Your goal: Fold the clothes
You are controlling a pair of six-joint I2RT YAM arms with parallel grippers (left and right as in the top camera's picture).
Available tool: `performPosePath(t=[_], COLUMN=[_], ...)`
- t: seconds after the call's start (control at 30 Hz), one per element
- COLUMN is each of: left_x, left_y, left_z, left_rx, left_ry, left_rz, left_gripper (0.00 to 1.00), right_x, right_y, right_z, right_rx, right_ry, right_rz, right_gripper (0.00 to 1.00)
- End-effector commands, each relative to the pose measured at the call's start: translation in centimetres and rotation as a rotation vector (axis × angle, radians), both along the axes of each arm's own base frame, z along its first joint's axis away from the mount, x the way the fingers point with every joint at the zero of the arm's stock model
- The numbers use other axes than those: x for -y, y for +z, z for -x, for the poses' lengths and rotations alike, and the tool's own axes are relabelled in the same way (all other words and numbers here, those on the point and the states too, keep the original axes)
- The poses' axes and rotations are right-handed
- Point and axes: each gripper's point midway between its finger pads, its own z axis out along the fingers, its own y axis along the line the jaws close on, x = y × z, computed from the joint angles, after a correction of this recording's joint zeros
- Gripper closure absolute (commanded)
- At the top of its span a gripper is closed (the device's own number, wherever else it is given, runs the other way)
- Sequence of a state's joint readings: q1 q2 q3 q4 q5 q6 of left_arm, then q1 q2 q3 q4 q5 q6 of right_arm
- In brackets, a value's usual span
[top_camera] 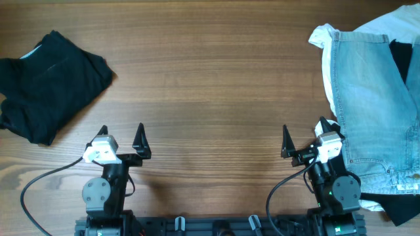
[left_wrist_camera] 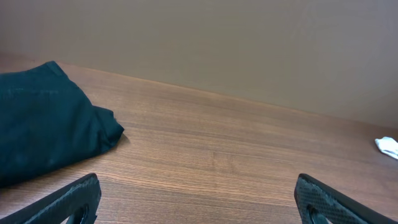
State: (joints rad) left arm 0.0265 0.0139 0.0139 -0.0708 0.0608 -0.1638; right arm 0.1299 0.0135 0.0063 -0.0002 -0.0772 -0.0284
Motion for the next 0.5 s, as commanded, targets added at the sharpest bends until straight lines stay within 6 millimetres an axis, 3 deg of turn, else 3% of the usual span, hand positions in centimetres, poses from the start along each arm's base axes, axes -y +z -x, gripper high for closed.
performPosePath(t=[0.0,0.23,0.33,0.47], left_x=[0.0,-0.1,-0.1,0.3], left_y=[-0.3,-0.3,-0.3,-0.2], left_z=[0.0,0.0,0.0,0.0], left_rx=[-0.002,-0.003,-0.003,-0.008], left_ry=[-0.003,0.003,0.002,-0.019], left_rz=[0.005,0.002,0.006,0.008], left_gripper=[0.00,0.00,0.00,0.00], right_x=[0.1,0.1,0.1,1.9], right_y=[0.2,0.3,0.3,0.6], right_z=[0.0,0.0,0.0,-0.2], right_rx=[0.013,0.019,0.000,-0.038], right_ry=[-0.004,-0.007,-0.008,-0.113], right_rz=[0.008,0.024,-0.058,-0.051], right_gripper=[0.00,0.00,0.00,0.01])
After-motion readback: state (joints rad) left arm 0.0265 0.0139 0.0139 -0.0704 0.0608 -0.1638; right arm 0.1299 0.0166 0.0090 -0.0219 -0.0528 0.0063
